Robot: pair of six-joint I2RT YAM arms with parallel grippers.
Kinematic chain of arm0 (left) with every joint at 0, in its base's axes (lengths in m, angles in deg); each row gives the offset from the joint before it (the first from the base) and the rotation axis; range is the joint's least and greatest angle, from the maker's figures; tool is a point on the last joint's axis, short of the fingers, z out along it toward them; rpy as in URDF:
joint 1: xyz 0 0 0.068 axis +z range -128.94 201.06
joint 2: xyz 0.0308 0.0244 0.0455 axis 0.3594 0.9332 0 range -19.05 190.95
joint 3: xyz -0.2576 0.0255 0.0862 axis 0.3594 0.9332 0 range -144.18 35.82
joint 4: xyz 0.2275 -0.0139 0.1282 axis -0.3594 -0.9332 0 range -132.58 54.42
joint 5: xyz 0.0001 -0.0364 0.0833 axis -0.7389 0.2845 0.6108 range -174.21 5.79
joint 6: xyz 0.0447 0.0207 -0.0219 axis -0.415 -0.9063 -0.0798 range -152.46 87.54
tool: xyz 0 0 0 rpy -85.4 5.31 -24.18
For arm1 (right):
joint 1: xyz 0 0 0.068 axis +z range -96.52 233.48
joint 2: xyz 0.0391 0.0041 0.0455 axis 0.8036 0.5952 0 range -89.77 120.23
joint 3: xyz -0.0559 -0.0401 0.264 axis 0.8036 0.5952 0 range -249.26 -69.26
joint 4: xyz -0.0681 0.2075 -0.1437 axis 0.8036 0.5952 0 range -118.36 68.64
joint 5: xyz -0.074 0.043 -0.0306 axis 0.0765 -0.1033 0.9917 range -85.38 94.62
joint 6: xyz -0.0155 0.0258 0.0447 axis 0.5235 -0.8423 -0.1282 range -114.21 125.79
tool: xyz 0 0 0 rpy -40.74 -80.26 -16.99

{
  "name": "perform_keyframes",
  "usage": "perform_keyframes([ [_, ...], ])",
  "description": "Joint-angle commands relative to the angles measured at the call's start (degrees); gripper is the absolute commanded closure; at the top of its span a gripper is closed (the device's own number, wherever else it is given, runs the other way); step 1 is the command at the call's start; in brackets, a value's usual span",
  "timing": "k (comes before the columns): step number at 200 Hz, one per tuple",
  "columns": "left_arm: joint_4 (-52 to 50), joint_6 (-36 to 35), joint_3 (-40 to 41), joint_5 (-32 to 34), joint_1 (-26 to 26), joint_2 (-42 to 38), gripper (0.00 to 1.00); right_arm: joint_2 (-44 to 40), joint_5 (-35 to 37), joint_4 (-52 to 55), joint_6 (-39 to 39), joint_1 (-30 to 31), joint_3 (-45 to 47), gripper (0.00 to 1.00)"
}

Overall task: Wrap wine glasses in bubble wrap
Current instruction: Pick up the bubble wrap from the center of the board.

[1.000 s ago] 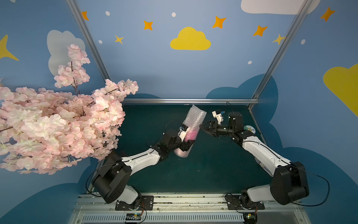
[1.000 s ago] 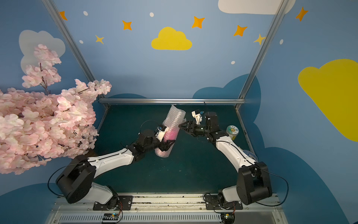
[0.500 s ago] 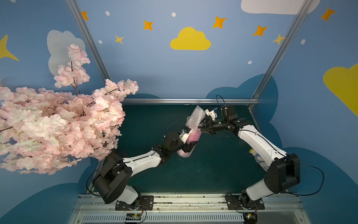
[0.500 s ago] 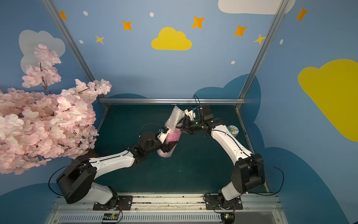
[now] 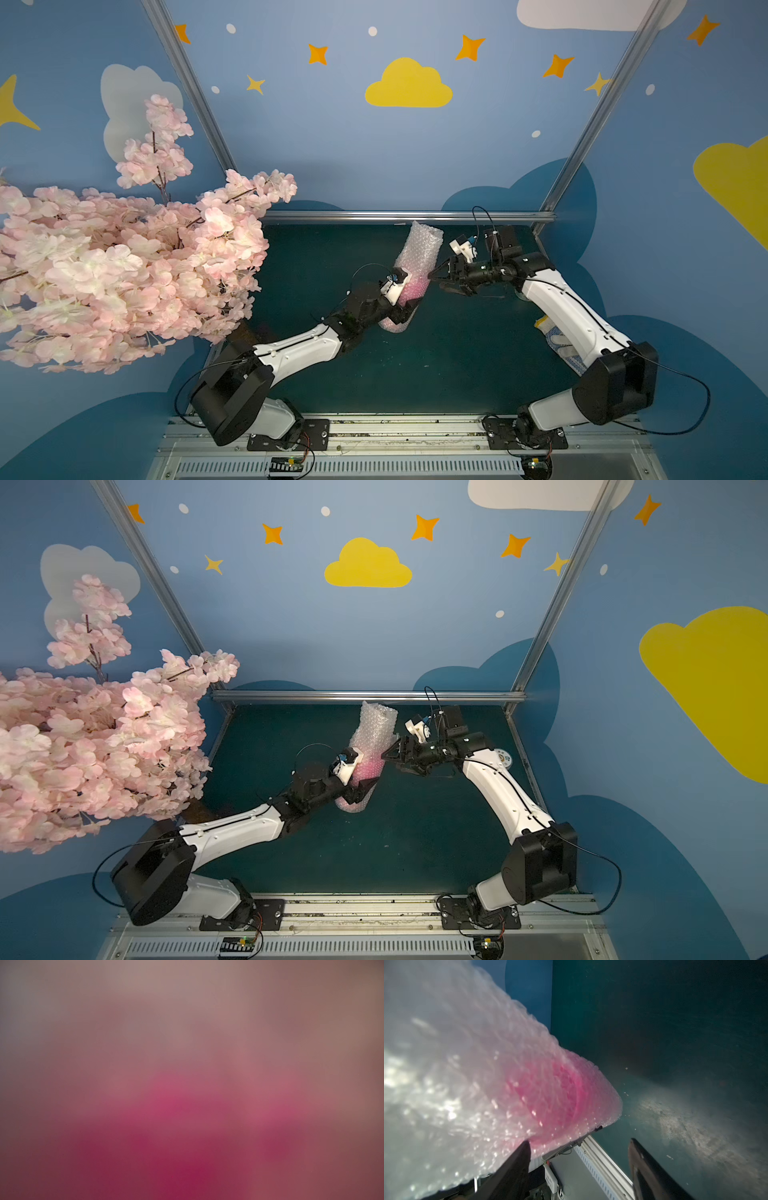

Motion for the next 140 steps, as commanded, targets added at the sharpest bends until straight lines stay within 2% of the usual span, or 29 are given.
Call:
perform_keyframes([
  [1, -0.85, -1.25, -1.69, -2.38, 0.12, -1.67, 0.4, 1.97, -3.4, -5.87, -3.81, 0.52, 0.12, 0.26],
  [32, -1.26, -2.33, -2.22, -3.84, -0.1, -2.12, 0.41, 5.52, -5.72, -7.04, -4.69, 2.26, -1.52, 0.29],
  [46, -1.83, -2.8, -2.72, -4.07, -0.19, -2.2, 0.41, 7.53, -5.88, -1.9, -0.87, 4.42, -5.02, 0.31],
  [74, -1.83, -3.87, -3.24, -3.73, -0.14, -2.22, 0.41, 10.65, -4.97, 8.93, 5.81, 6.93, -10.36, 0.41],
  [118, -1.18, -5.5, -3.7, -2.77, -0.13, -0.79, 0.41, 11.32, -4.4, 14.91, 8.67, 7.74, -12.77, 0.66],
  [128, -1.04, -5.54, -3.96, -2.55, -0.13, -0.27, 0.41, 11.45, -3.13, 16.48, 9.55, 8.03, -13.7, 0.8],
  [140, -1.32, -5.19, -4.51, -1.9, -0.1, 0.39, 0.36, 10.96, -1.49, 16.49, 9.26, 8.2, -13.65, 0.87],
])
